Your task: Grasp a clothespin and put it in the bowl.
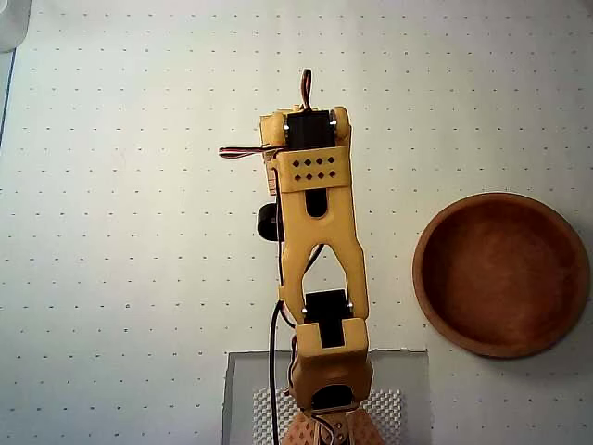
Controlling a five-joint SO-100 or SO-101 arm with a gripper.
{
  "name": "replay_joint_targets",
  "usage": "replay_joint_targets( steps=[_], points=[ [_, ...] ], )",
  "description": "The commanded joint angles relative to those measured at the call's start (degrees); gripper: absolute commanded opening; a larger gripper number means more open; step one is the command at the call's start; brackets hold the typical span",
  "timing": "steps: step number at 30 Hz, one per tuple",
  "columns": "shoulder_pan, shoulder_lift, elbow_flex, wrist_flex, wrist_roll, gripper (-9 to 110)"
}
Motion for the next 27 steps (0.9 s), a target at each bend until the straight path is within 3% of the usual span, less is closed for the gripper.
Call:
replay_joint_targets(
  steps=[1,10,17,27],
  points=[
    [-0.4,-0.1,-3.6,1.6,-1.0,-3],
    [-0.4,-8.2,-4.2,1.0,-1.3,-3],
    [0.0,-11.2,-4.3,1.0,-8.6,-3],
    [-2.0,-11.5,-4.3,0.5,-7.7,2]
  ],
)
